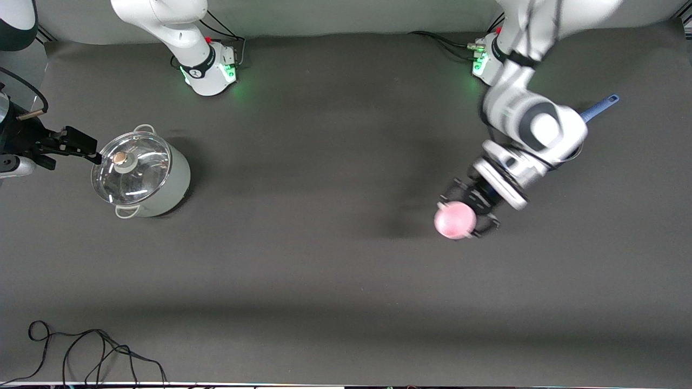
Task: Transfer pink cup from left to right arm
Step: 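Carry the pink cup to mid-table while the right gripper approaches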
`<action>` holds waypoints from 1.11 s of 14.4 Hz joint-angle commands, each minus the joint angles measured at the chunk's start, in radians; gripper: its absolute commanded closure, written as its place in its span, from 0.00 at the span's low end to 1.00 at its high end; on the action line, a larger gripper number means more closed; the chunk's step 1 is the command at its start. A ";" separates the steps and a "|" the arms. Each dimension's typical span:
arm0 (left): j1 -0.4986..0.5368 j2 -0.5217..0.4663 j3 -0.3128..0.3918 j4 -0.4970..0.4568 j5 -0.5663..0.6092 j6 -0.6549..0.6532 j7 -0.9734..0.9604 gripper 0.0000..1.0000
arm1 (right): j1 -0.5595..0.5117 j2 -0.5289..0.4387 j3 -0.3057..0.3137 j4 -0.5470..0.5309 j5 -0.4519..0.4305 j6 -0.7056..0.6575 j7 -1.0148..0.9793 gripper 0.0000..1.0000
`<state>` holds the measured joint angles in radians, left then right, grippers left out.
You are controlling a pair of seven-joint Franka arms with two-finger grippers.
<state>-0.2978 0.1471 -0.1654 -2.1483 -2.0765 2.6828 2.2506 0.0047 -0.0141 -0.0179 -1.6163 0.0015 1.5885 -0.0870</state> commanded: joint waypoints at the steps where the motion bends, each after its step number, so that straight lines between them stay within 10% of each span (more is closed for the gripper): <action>1: -0.153 -0.061 -0.026 0.043 -0.053 0.203 -0.110 0.65 | 0.009 -0.009 -0.007 0.001 0.041 -0.005 0.086 0.00; 7: -0.303 -0.034 -0.121 0.240 -0.053 0.503 -0.269 0.65 | 0.012 -0.015 0.058 0.041 0.178 -0.047 0.496 0.00; 16: -0.319 0.052 -0.121 0.350 -0.051 0.520 -0.275 0.65 | 0.055 0.104 0.423 0.267 0.275 -0.073 1.368 0.00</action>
<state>-0.6035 0.1599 -0.2923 -1.8567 -2.1133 3.1813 1.9786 0.0347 -0.0051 0.3595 -1.4562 0.2615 1.5278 1.1149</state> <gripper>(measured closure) 0.352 0.000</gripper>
